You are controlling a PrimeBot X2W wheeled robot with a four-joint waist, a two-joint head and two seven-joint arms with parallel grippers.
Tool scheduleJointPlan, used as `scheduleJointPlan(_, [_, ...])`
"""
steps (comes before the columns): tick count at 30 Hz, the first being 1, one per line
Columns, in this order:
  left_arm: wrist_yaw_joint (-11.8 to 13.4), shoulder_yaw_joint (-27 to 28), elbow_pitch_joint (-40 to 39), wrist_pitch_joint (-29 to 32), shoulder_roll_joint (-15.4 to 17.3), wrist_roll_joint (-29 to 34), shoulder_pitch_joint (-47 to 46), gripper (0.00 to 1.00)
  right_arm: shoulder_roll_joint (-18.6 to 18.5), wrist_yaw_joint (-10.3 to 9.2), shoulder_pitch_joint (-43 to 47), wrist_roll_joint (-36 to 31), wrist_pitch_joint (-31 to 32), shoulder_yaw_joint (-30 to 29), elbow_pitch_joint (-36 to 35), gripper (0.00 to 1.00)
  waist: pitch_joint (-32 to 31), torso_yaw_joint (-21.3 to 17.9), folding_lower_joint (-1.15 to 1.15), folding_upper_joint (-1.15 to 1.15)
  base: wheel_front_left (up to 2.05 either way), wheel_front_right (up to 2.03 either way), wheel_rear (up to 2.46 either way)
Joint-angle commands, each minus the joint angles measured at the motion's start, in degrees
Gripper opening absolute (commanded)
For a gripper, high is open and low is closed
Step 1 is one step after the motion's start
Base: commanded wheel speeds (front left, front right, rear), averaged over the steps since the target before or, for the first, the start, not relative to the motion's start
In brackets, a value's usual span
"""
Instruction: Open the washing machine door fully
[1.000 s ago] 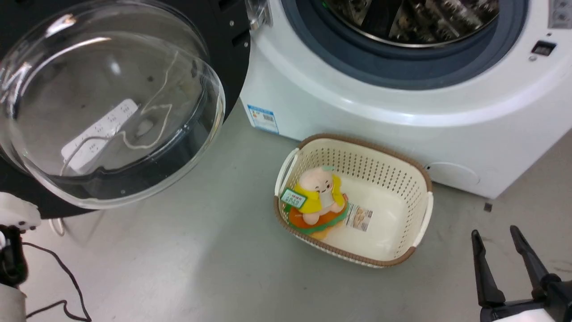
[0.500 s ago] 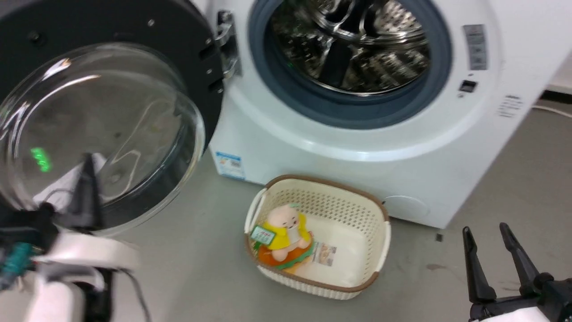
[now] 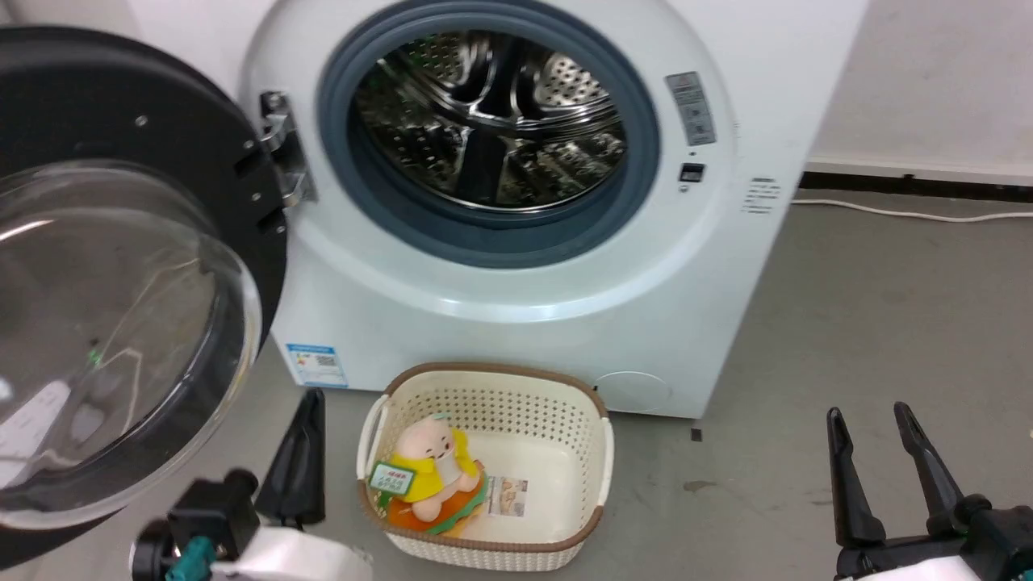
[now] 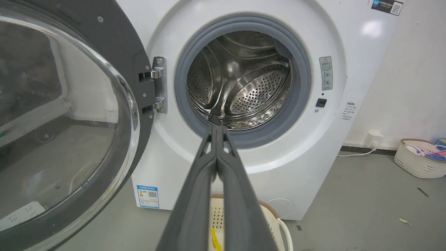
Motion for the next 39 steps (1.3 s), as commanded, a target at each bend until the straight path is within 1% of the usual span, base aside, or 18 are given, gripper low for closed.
scheduleJointPlan(1, [0.3, -0.1, 0.4, -0.6, -0.5, 0.3, 1.1, 0.0, 0.2, 0.05, 0.6, 0.3, -0.2, 0.2, -0.2, 1.0, -0.6, -1.4, 0.01, 0.0, 0.0, 0.0, 0.0])
scheduleJointPlan(6, [0.6, -1.5, 2.2, -2.5, -1.9, 1.1, 4.0, 0.0, 0.2, 0.05, 1.9, 0.6, -0.2, 0.5, -0.1, 1.0, -0.8, -3.2, 0.01, 0.0, 0.0, 0.0, 0.0])
scheduleJointPlan(7, [0.7, -1.9, 2.6, -2.7, -2.1, 1.5, 4.4, 0.34, 0.2, 0.05, 2.1, 0.6, -0.2, 0.5, -0.1, 1.0, -0.8, -3.4, 0.01, 0.0, 0.0, 0.0, 0.0])
scheduleJointPlan(8, [0.9, -2.3, 3.0, -2.8, -2.3, 2.0, 4.9, 0.97, 0.2, 0.05, 2.4, 0.7, -0.2, 0.6, 0.0, 1.0, -0.7, -3.6, 0.01, 0.0, 0.0, 0.0, 0.0])
scheduleJointPlan(9, [1.1, -2.6, 3.3, -3.0, -2.6, 2.2, 5.2, 1.0, 0.2, 0.05, 2.6, 0.7, -0.2, 0.7, 0.1, 1.0, -0.7, -3.8, 0.01, 0.0, 0.0, 0.0, 0.0])
scheduleJointPlan(14, [1.8, -3.4, 5.1, -3.5, -3.3, 3.7, 6.3, 1.0, 0.2, 0.05, 3.2, 0.7, -0.3, 1.2, 0.8, 1.0, -0.5, -4.4, 0.01, 0.0, 0.0, 0.0, 0.0])
scheduleJointPlan(18, [1.9, -3.6, 6.0, -3.7, -3.7, 4.4, 6.3, 1.0, 0.2, 0.05, 3.4, 0.9, -0.3, 1.3, 1.2, 1.0, -0.4, -4.3, 0.01, 0.0, 0.0, 0.0, 0.0])
scheduleJointPlan(39, [0.3, -1.9, 4.7, -3.8, -5.2, 7.9, 5.8, 1.0, 0.2, 0.05, 3.0, 1.9, -0.3, 1.3, 1.5, 1.0, 0.0, -3.6, 0.01, 0.0, 0.0, 0.0, 0.0])
